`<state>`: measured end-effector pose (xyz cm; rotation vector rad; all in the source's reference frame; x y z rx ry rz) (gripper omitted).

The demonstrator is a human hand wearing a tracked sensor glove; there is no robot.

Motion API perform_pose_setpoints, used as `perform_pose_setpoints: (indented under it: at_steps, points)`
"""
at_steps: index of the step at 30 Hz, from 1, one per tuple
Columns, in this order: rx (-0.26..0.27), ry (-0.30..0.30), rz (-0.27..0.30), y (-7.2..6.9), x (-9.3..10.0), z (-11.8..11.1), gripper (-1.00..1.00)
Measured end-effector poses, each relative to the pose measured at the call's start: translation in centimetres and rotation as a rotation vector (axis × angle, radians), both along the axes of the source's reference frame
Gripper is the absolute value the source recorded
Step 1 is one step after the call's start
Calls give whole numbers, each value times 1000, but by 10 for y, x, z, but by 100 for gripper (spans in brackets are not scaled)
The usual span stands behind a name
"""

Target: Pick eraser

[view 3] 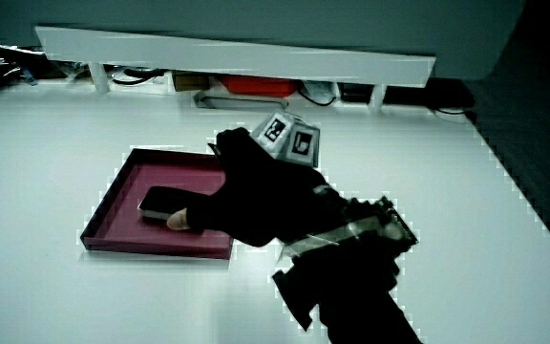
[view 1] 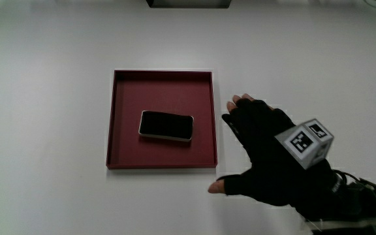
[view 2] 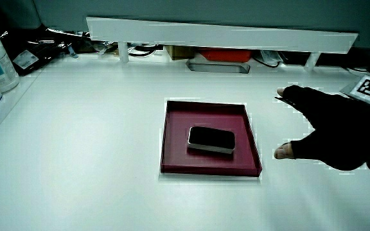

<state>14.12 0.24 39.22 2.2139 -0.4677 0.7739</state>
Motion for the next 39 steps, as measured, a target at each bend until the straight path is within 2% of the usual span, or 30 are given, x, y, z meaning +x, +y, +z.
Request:
perform_pose_setpoints:
  at_steps: [8, 12, 13, 14, 15, 18, 20, 25, 26, 28, 31, 36, 38, 39]
  points:
    - [-133, -52, 25, -16, -30, 21, 0]
    - [-116, -27, 6, -25, -44, 38, 0]
    - [-88, -30, -9, -27, -48, 43, 0]
    - [-96, -11, -11, -29, -51, 45, 0]
    - [-99, -18, -7, -31, -55, 51, 0]
    - [27, 32, -33, -36, -65, 56, 0]
    - [26, 51, -33, -38, -71, 66, 0]
    - [2, 51, -28, -39, -82, 83, 0]
    - [2, 67, -26, -40, -83, 88, 0]
    - [-4, 53, -27, -40, -86, 92, 0]
    - [-3, 67, -16, -39, -89, 102, 0]
    - [-29, 89, -3, -38, -93, 123, 0]
    - [-45, 79, -7, -38, -95, 129, 0]
    - [-46, 96, 4, -37, -95, 135, 0]
